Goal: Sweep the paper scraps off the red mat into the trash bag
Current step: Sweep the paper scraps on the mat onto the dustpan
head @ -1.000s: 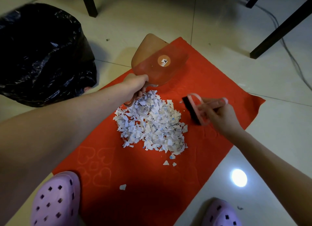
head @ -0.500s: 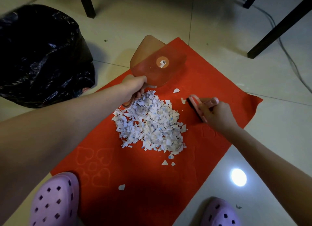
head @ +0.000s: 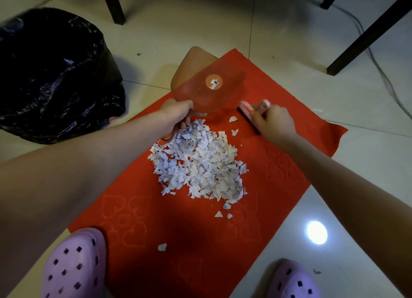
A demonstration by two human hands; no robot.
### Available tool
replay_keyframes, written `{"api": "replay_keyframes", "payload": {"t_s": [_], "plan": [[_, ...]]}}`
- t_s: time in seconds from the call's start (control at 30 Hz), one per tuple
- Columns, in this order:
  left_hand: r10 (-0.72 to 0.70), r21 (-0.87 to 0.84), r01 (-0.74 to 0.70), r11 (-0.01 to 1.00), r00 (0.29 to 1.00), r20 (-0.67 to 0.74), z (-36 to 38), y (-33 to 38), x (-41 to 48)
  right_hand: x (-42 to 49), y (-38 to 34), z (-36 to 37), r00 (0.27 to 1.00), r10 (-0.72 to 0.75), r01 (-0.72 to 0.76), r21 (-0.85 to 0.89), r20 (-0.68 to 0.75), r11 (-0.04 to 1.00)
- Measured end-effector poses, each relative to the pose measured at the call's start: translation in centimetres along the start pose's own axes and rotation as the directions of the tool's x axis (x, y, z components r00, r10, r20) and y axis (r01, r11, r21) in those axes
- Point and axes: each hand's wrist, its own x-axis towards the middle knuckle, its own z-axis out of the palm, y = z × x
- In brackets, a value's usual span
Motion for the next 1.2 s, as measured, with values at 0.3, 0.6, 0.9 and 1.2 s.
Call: {"api": "replay_keyframes", "payload": {"t_s": [0.3, 0.6, 0.9, 1.2], "plan": [[0.001, -0.021, -0.001, 1.000, 1.000, 0.006, -0.5, 0.2, -0.2, -3.3, -0.1, -2.5, 0.969, -0.216, 0.169, 0.323, 0.118, 0.931], [-0.009, -0.023, 0.009, 1.000, 1.000, 0.002, 0.1, 0.1, -0.1, -3.3, 1.1, 0.6, 0.996, -0.056, 0.051, 0.067, 0.077, 0.996], [0.003, -0.020, -0.002, 1.000, 1.000, 0.020, -0.2, 0.4, -0.4, -5.9, -0.1, -2.0, 0.972, -0.202, 0.226, 0.256, -0.118, 0.940], [-0.007, -0.008, 0.007, 1.000, 1.000, 0.010, -0.2, 0.3, -0.2, -7.3, 0.6, 0.7, 0.991, -0.075, 0.050, 0.213, 0.111, 0.976]]}}
